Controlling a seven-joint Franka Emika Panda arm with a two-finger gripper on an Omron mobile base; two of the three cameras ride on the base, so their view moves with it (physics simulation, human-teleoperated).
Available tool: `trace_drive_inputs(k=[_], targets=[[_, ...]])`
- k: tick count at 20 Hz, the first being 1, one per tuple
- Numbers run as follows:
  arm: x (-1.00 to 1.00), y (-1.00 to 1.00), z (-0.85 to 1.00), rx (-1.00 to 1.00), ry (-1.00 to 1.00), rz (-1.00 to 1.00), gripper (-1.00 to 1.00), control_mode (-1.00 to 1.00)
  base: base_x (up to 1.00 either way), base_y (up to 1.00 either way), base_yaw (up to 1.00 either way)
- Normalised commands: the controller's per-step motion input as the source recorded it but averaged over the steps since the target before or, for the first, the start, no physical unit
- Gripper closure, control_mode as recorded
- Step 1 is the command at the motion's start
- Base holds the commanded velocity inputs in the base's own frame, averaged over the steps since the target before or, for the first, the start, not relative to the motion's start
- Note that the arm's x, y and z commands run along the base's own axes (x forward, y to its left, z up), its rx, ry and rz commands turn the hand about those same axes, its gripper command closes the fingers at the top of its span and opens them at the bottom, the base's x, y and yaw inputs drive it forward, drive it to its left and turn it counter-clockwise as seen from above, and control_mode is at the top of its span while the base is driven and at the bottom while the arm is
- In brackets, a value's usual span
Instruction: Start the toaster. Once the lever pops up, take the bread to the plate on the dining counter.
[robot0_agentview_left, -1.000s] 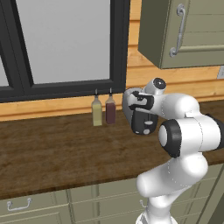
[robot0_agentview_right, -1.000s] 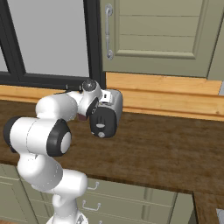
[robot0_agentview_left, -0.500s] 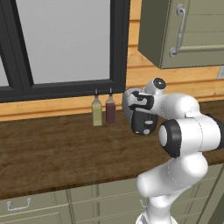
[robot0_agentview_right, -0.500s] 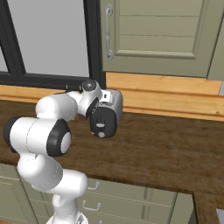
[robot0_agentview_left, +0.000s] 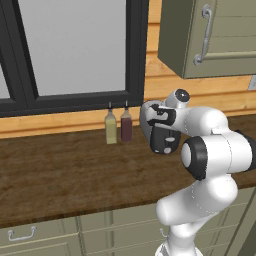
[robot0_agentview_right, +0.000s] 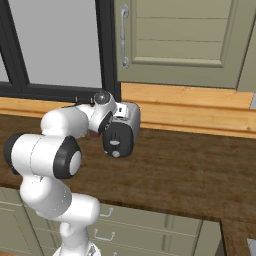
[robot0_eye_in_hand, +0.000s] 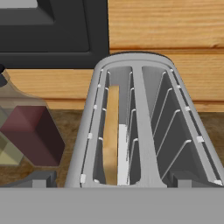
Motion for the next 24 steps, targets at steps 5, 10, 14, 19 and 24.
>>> trace_drive_inputs(k=[5, 10, 14, 19, 24], targets=[[0.00, 0.00, 0.00, 0.00, 0.00, 0.00, -1.00, -1.00, 0.00, 0.00, 0.00], [0.00, 0.00, 0.00, 0.00, 0.00, 0.00, -1.00, -1.00, 0.00, 0.00, 0.00], [0.00, 0.00, 0.00, 0.00, 0.00, 0.00, -1.00, -1.00, 0.00, 0.00, 0.00], [0.00, 0.00, 0.00, 0.00, 0.00, 0.00, -1.00, -1.00, 0.00, 0.00, 0.00], [0.00, 0.00, 0.00, 0.00, 0.00, 0.00, -1.00, -1.00, 0.00, 0.00, 0.00]])
